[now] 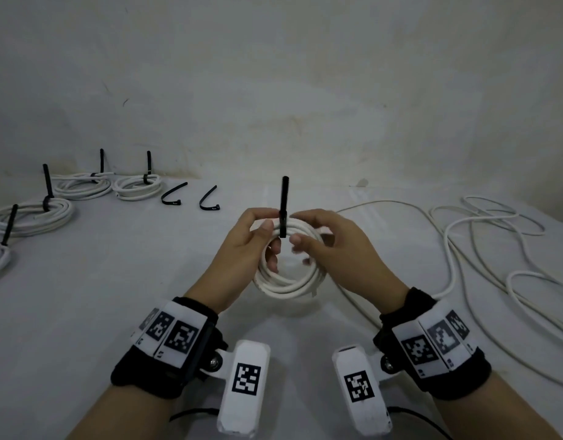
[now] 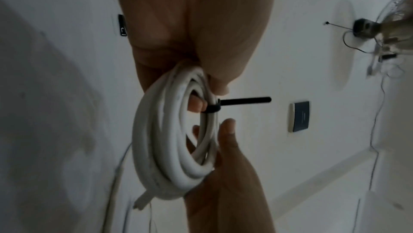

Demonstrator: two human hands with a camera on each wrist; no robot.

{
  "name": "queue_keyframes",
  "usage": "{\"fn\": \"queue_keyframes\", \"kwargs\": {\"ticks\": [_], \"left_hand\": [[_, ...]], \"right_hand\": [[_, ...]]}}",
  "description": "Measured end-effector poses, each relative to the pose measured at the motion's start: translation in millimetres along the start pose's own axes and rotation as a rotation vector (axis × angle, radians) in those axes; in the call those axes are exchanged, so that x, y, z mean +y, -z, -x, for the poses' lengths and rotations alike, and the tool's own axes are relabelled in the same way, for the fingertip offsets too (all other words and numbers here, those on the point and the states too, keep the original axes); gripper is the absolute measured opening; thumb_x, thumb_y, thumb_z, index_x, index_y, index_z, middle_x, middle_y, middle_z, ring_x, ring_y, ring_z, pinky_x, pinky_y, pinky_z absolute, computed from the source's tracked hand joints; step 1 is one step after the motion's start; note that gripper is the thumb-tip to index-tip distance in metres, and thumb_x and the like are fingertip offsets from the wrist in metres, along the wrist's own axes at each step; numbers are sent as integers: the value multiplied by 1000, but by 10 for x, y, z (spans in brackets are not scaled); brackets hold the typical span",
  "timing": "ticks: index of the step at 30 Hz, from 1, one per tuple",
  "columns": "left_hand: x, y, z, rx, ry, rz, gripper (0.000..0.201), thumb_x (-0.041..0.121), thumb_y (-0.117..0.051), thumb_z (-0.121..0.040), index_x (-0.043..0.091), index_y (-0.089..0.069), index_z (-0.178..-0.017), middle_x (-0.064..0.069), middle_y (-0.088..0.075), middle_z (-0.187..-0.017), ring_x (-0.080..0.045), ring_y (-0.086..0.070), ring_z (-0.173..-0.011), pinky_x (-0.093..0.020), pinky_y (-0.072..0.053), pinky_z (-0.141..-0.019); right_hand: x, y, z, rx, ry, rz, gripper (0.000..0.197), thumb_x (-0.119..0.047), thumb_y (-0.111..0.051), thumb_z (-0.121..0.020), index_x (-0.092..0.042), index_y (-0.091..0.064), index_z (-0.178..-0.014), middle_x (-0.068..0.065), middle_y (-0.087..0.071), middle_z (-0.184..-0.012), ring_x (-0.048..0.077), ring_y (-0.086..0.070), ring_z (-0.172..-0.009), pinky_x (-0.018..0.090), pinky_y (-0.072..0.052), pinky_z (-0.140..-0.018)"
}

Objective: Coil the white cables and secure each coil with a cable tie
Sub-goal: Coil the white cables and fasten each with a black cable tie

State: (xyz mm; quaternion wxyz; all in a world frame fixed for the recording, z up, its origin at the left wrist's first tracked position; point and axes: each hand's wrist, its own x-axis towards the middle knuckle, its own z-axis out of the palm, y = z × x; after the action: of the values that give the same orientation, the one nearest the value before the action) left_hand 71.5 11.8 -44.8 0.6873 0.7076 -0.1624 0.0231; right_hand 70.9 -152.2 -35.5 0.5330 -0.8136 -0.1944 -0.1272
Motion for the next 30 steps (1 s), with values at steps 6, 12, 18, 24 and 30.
{"fn": "queue_keyframes", "kwargs": {"ticks": [6, 12, 18, 24, 30], "left_hand": [[5, -91, 43, -172, -17, -83, 23, 18, -35, -102, 20, -52, -117, -3, -49, -68, -13, -46, -51, -26, -46, -56], [34, -170, 56, -219, -7, -82, 20, 19, -35, -102, 23, -51, -114, -3, -43, -69, -14, -44, -50, -29, -48, -58], [34, -128, 34, -135, -73, -128, 21, 19, -36, -101, 21, -52, -114, -4, -43, -71, -9, -43, -52, -24, -48, -57], [38, 20, -10, -1, -79, 9, 21, 21, -36, -101, 27, -50, -115, 3, -49, -67, -10, -48, -55, -30, -47, -60], [70, 111, -17, 45, 17, 118, 28, 32, -36, -100, 24, -45, -126, -3, -61, -86, -7, -65, -78, -24, -55, -73]], "right_hand": [[-64, 46, -3, 222, 150, 124, 15, -10, -72, -82, -23, -64, -80, -4, -64, -86, 5, -62, -79, 12, -48, -66], [-37, 90, -22, 344, 164, 175, 11, -6, -72, -80, -9, -65, -72, -5, -67, -73, 6, -61, -75, 9, -43, -62], [-44, 106, -75, 254, 121, 105, 7, -13, -70, -84, -11, -68, -78, -8, -68, -76, 0, -61, -72, 9, -44, -67], [22, -35, -2, -39, -138, -104, 18, -31, -55, -95, -13, -57, -100, -1, -65, -71, 18, -68, -68, 27, -52, -55], [-61, -209, -192, 184, -132, -254, 26, -26, -47, -100, -2, -56, -101, -2, -53, -59, 18, -51, -53, 29, -44, -42]]}}
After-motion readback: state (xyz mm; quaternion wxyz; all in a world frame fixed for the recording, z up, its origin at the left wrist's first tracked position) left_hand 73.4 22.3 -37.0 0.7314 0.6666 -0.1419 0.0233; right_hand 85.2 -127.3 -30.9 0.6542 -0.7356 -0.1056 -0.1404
